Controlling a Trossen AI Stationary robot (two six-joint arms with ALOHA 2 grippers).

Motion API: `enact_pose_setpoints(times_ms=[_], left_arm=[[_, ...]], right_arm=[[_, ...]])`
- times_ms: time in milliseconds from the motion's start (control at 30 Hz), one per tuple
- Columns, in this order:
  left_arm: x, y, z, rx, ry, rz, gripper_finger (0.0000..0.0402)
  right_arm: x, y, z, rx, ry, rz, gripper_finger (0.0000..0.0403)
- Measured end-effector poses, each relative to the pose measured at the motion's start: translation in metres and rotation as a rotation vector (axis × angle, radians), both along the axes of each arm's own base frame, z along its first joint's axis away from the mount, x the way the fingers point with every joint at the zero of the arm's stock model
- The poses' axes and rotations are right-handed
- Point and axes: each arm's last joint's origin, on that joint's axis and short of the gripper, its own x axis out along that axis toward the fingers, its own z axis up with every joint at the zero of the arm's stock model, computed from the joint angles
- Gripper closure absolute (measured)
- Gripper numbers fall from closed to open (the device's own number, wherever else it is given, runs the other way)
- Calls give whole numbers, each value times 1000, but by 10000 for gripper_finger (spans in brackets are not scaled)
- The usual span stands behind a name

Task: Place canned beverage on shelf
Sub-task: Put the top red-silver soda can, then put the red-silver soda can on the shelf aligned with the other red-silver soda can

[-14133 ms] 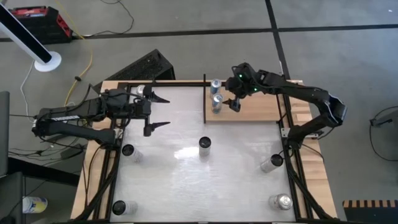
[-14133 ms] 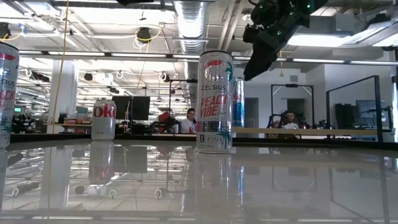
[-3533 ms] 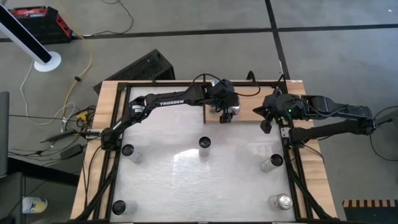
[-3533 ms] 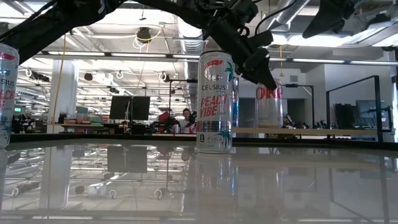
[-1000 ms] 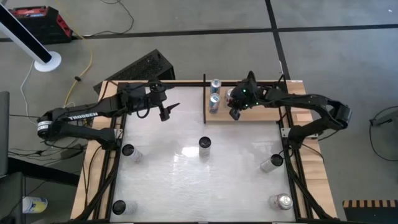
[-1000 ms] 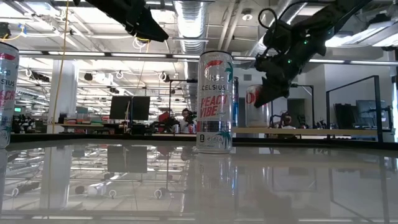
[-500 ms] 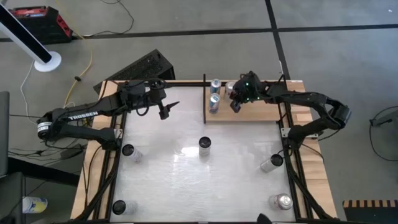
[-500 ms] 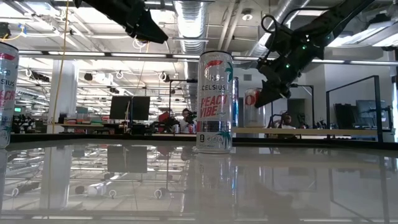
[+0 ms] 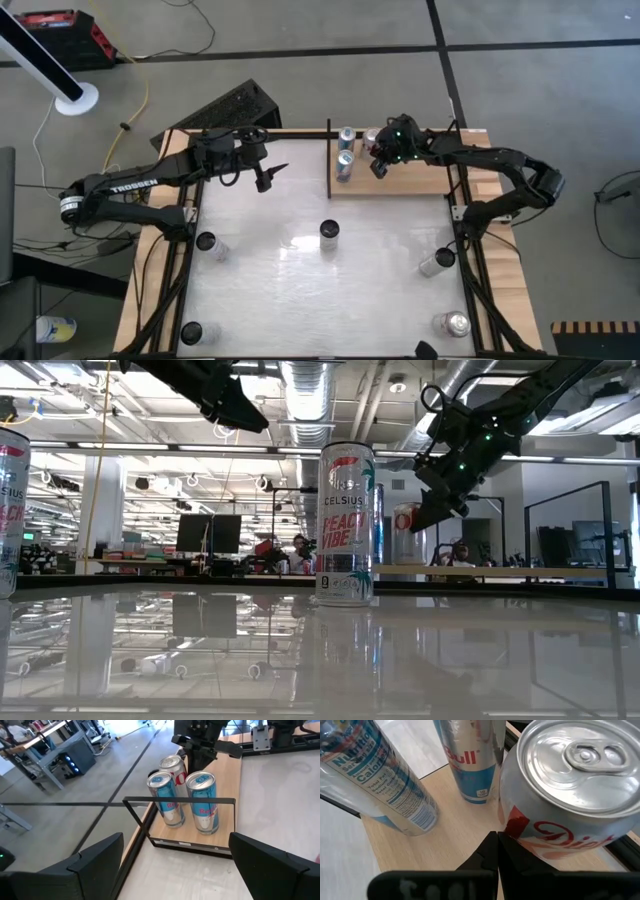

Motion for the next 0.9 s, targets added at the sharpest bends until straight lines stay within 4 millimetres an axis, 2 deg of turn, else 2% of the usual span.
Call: enact_pose_setpoints(times_ms=[167, 533, 633, 767, 900], left_arm=[[0, 0, -1, -9, 11, 1, 56], [-1, 0, -3, -23, 22, 0, 56], [-1, -1, -4, -42, 24, -28, 56], [0, -2, -4, -54, 23, -61, 56], [0, -4, -4, -63, 21, -106, 56]], right_arm=[[0, 1, 0, 3, -3, 0, 379], [2, 3, 15, -13, -29, 8, 379], [5, 7, 19, 34, -26, 25, 379], [14, 28, 34, 159, 4, 131, 378], [29, 72, 55, 258, 88, 240, 378]])
